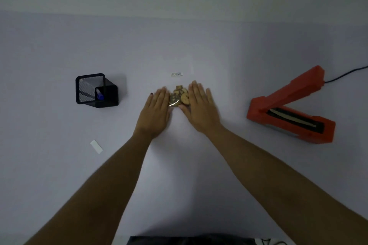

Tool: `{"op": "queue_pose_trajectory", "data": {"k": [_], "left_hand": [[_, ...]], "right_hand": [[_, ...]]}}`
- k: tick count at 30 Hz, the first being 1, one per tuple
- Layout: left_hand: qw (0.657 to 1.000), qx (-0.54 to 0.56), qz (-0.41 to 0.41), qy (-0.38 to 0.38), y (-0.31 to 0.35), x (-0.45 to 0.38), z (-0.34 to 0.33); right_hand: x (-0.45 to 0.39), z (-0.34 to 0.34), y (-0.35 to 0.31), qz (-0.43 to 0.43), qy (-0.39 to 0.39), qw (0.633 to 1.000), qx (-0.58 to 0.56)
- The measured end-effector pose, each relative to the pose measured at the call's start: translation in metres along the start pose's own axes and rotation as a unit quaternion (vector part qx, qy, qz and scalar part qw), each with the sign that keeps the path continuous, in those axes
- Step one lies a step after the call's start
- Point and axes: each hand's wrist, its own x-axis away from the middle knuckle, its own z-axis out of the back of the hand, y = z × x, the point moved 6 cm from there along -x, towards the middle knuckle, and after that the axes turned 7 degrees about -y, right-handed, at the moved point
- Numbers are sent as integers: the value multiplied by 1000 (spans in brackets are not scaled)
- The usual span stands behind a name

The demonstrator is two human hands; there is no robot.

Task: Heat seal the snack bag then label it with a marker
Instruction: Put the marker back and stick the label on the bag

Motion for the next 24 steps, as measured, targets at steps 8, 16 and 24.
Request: {"op": "queue_pose_trajectory", "data": {"k": [8, 16, 24], "left_hand": [[1000, 2, 18, 12, -9, -12, 18], [997, 54, 49, -23, 17, 47, 10], [990, 122, 67, -32, 33, 116, -4]], "right_hand": [[-15, 14, -3, 0, 9, 1000, -7], [69, -3, -13, -22, -7, 1000, 8], [172, -26, -20, -75, -27, 996, 29]]}}
